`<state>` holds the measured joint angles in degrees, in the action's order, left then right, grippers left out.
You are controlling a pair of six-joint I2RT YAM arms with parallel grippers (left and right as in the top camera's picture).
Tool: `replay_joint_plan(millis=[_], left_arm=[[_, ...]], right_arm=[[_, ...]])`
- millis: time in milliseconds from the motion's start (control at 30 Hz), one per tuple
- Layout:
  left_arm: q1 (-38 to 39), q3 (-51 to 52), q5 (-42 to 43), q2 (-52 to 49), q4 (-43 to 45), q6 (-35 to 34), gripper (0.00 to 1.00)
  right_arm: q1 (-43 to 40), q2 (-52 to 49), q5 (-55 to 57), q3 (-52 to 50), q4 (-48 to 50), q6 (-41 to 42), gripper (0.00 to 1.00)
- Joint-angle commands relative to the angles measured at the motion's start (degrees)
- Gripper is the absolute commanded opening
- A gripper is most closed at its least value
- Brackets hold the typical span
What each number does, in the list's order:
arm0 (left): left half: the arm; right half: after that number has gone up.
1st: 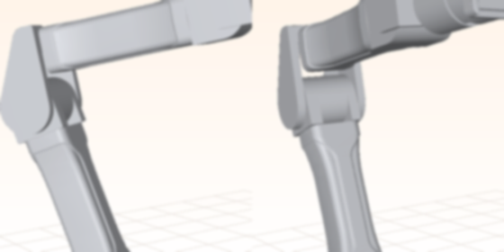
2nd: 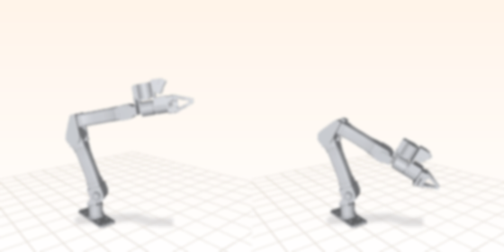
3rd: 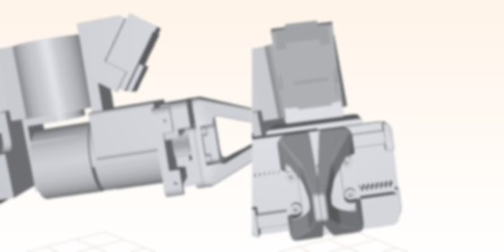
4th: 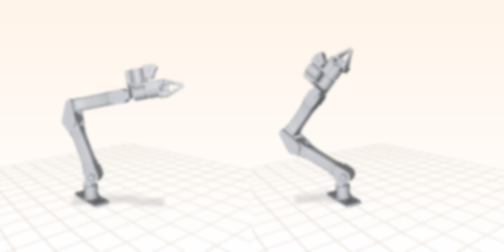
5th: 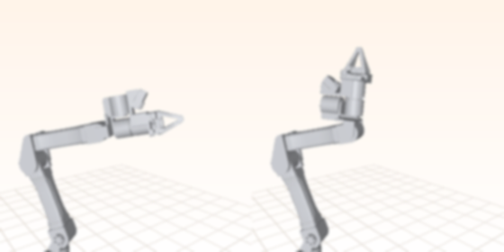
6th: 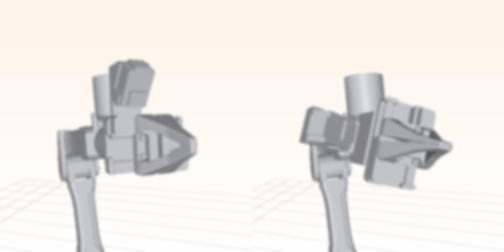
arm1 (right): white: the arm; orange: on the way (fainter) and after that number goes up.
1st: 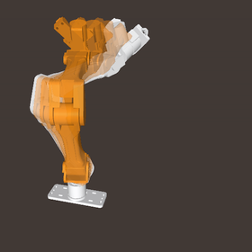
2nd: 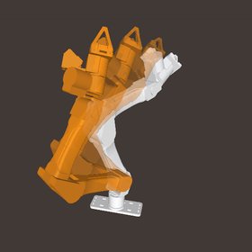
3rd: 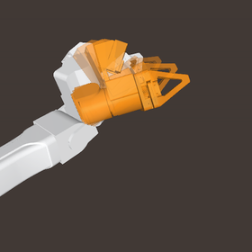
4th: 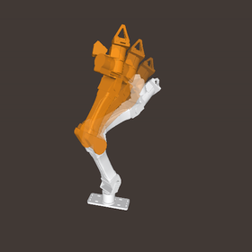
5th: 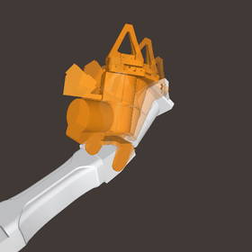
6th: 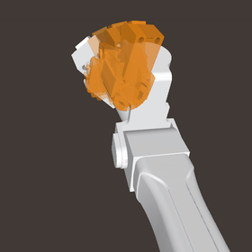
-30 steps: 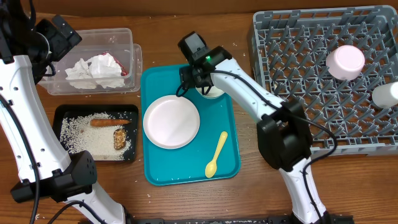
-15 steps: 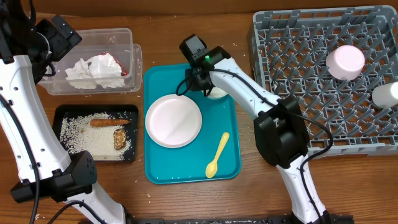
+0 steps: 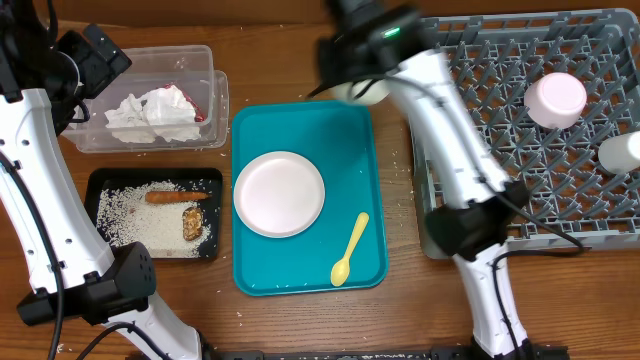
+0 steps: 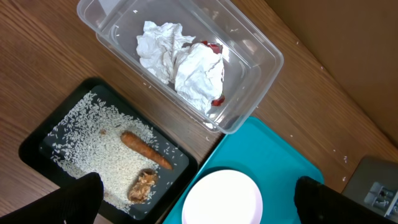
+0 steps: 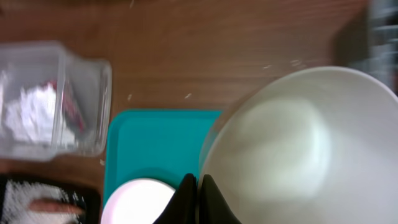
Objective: Sort waste into correct bins and load items into the dishwasher
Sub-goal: 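Carry the white bowl right and set it in the dish rack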
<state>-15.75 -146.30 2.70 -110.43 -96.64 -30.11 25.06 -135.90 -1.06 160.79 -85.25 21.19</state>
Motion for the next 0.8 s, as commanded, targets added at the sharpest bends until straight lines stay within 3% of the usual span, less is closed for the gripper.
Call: replay_joint_plan(millis=[0, 67, 100, 233, 333, 767], left_arm=[[0.39, -0.11, -0.79, -0.17, -0.04, -0.76, 1.00], [0.39, -0.11, -0.79, -0.17, -0.04, -0.76, 1.00], [0.39, -0.11, -0.79, -0.17, -0.04, -0.76, 1.00], [0.39, -0.11, -0.79, -0.17, -0.04, -0.76, 1.00], [0.39, -0.11, -0.79, -0.17, -0.04, -0.76, 1.00], [0.39, -0.11, -0.79, -0.17, -0.04, -0.76, 1.00]], right_arm=[[-13.05, 1.20, -9.51, 4.07, -2.29, -1.05, 0.04], [-19.82, 0.83, -22.03, 3.06, -2.75, -4.37, 0.04], [-25.97, 0.46, -33.62, 0.72, -3.23, -7.21, 0.04], [-36.46, 0.33, -51.06, -6.40, -8.79, -16.15, 0.04], [-41.05, 0.35, -54.86, -10.43, -11.80, -21.79, 0.04], [-54.49, 0.44, -63.76, -30.58, -11.82, -24.68, 0.04]])
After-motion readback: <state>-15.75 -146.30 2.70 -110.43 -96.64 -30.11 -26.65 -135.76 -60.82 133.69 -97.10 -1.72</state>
